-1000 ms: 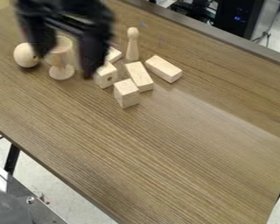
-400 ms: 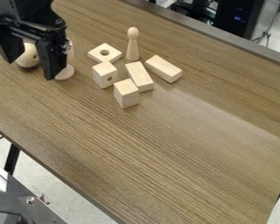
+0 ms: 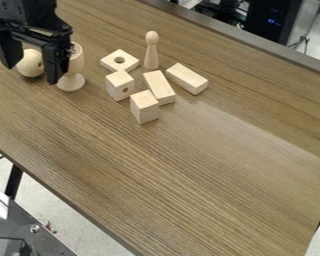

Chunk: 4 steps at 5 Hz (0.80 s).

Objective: Moves the cup to the right

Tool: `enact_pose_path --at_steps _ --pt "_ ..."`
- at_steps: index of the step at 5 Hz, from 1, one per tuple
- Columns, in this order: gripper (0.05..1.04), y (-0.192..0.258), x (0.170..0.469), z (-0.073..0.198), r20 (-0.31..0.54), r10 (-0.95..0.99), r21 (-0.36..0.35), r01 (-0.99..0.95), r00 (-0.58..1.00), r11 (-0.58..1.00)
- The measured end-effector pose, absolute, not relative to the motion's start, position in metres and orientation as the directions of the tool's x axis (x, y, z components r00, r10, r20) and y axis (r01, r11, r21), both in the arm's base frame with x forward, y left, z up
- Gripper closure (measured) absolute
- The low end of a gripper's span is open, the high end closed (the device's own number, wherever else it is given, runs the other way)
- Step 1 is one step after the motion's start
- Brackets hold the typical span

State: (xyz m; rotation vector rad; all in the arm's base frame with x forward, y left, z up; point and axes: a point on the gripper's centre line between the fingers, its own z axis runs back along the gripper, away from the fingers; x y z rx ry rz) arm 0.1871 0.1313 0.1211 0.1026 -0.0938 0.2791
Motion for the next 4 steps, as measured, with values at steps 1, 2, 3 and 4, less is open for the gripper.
enact_pose_path --at_steps 1,2,3,4 --pt "0.085 0.159 0.190 0.118 0.101 0.349 0.093 -0.358 0.932 0.929" --pt "0.085 0.178 0.191 0.114 0.091 0.395 0.084 -0.402 0.914 0.912" --pt "0.085 0.179 0.194 0.114 0.091 0.389 0.063 -0.395 0.917 0.917" --pt "0.085 0.174 0.196 0.114 0.083 0.375 0.060 -0.381 0.923 0.923"
